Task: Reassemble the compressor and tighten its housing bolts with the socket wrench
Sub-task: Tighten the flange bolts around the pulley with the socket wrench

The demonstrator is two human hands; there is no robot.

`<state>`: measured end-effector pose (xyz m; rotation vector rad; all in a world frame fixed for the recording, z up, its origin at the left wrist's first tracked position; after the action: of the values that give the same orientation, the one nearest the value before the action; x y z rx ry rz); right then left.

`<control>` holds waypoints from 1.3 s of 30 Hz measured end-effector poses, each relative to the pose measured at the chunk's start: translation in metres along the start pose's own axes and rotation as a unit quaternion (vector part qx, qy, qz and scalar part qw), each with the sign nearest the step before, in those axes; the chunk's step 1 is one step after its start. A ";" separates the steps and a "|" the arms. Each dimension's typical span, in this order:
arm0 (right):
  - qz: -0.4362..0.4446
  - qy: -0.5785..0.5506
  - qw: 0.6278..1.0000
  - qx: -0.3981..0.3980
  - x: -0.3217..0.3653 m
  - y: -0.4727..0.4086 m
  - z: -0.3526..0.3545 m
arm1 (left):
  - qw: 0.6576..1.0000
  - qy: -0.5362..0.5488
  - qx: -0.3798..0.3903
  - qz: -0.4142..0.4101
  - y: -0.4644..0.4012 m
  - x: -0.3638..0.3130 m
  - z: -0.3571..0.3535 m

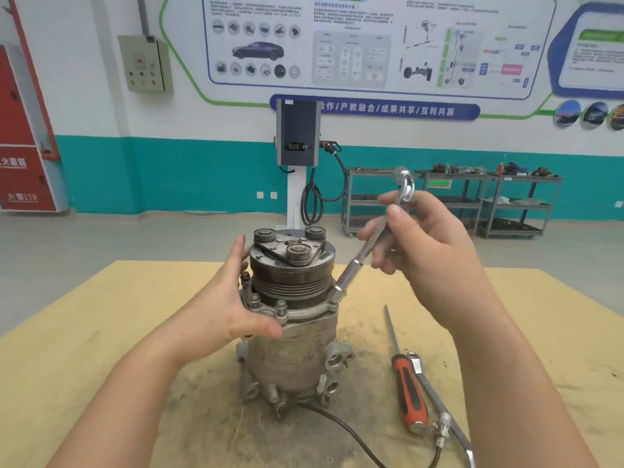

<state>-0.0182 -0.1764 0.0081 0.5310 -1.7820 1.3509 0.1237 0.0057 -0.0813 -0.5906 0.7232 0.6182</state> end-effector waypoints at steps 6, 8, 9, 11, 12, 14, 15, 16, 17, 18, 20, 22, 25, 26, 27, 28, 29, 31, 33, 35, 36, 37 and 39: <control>0.045 0.027 0.998 0.032 0.002 -0.001 -0.062 | 0.999 -0.034 0.040 -0.013 -0.009 -0.005 -0.002; 0.047 0.051 0.997 0.027 -0.005 -0.001 -0.067 | 0.994 -0.104 0.023 0.025 -0.008 -0.002 0.004; 0.046 0.059 0.997 0.022 -0.007 -0.001 -0.067 | 0.989 -0.136 0.016 0.048 -0.007 -0.001 0.007; 0.044 0.066 0.997 0.013 -0.010 -0.003 -0.068 | 0.981 -0.175 0.008 0.080 -0.003 -0.003 0.009; 0.043 0.067 0.997 0.011 -0.011 -0.004 -0.068 | 0.977 -0.193 0.005 0.089 0.000 -0.006 0.009; 0.048 0.067 0.997 0.006 -0.011 -0.005 -0.068 | 0.969 -0.223 -0.005 0.103 0.004 -0.015 0.008; 0.056 0.065 0.996 0.002 -0.009 -0.005 -0.067 | 0.967 -0.232 -0.018 0.104 0.006 -0.020 0.008; 0.067 0.059 0.996 -0.003 -0.006 -0.005 -0.066 | 0.965 -0.239 -0.029 0.106 0.008 -0.025 0.007; 0.078 0.052 0.996 -0.008 -0.004 -0.005 -0.065 | 0.963 -0.246 -0.033 0.109 0.010 -0.029 0.005; 0.087 0.045 0.995 -0.010 -0.001 -0.005 -0.064 | 0.961 -0.250 -0.028 0.113 0.012 -0.031 0.003; 0.091 0.041 0.995 -0.008 0.000 -0.006 -0.064 | 0.959 -0.253 -0.013 0.124 0.016 -0.032 0.003; 0.078 0.045 0.996 0.000 -0.003 -0.007 -0.064 | 0.958 -0.253 -0.007 0.136 0.021 -0.035 0.007; 0.055 0.061 0.997 0.010 -0.006 -0.008 -0.061 | 0.955 -0.257 -0.020 0.149 0.026 -0.040 0.013; 0.049 0.065 0.997 0.009 -0.006 -0.009 -0.058 | 0.955 -0.252 -0.015 0.155 0.026 -0.040 0.013; 0.045 0.071 0.996 0.009 -0.006 -0.009 -0.055 | 0.956 -0.245 -0.008 0.161 0.027 -0.040 0.013; 0.042 0.078 0.996 0.010 -0.005 -0.009 -0.052 | 0.956 -0.239 -0.005 0.167 0.027 -0.041 0.014; 0.039 0.084 0.996 0.012 -0.005 -0.010 -0.050 | 0.955 -0.240 -0.011 0.171 0.028 -0.044 0.015; 0.029 0.080 0.996 0.025 -0.006 -0.009 -0.049 | 0.946 -0.268 -0.069 0.167 0.029 -0.054 0.022; 0.015 0.059 0.997 0.053 -0.008 -0.009 -0.051 | 0.942 -0.260 -0.170 0.126 0.030 -0.068 0.032; -0.002 0.052 0.994 0.099 -0.008 -0.007 -0.053 | 0.959 -0.176 -0.221 0.027 0.029 -0.088 0.037; -0.007 0.047 0.992 0.119 -0.007 -0.005 -0.054 | 0.968 -0.145 -0.203 -0.013 0.028 -0.095 0.034; -0.007 0.042 0.991 0.130 -0.006 -0.005 -0.054 | 0.977 -0.131 -0.164 -0.036 0.026 -0.101 0.029; 0.002 0.042 0.992 0.120 -0.005 -0.006 -0.051 | 0.989 -0.096 -0.100 -0.044 0.020 -0.103 0.018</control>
<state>0.0065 -0.1318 0.0121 0.5909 -1.5637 1.5775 0.0564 -0.0001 0.0009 -0.7327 0.4552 0.6604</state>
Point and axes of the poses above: each hand's wrist, its own y-axis away from the middle knuckle, its own z-axis out of the back of the hand, x = y × z, the point moved 7 cm from there along -y, towards the middle knuckle, and after that the axes turned 9 degrees about -y, right-handed, at the moved point
